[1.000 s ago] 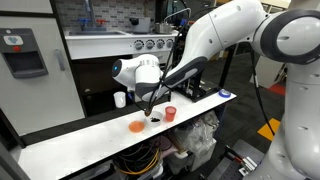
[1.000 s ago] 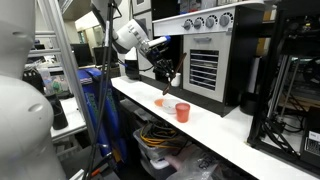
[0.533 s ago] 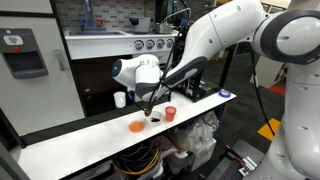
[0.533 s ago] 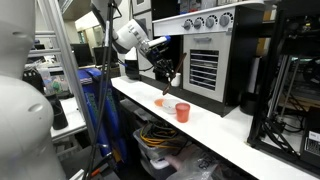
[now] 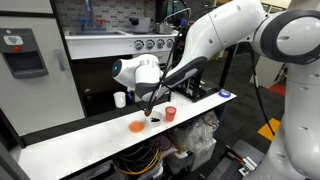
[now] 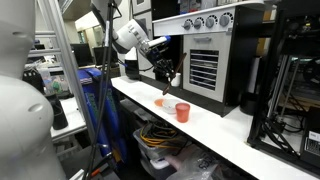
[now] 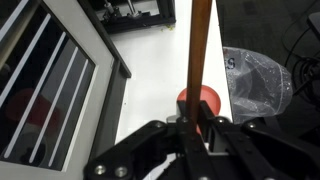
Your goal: Use the wooden spoon to mix the contents of the white bowl
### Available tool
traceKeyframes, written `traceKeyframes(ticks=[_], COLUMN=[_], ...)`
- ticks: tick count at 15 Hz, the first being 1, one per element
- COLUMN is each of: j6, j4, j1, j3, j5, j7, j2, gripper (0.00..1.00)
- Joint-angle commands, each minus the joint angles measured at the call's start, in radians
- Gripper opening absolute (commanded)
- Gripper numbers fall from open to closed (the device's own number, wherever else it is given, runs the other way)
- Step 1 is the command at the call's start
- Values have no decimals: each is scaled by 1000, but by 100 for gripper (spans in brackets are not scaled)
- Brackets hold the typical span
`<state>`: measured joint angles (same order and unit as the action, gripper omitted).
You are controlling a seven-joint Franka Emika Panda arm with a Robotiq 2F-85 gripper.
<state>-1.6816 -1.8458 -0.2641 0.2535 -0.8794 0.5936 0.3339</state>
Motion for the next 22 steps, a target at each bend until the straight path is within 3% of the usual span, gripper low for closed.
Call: traceKeyframes(ticks=[1, 19, 20, 22], j6=[3, 3, 3, 23], j4=[3, 3, 3, 3], j1=[1, 1, 1, -7], j3=[3, 3, 3, -1], j5=[0, 0, 0, -18], j7=[0, 0, 0, -10], j2=[2, 2, 2, 2], gripper=[14, 14, 3, 3])
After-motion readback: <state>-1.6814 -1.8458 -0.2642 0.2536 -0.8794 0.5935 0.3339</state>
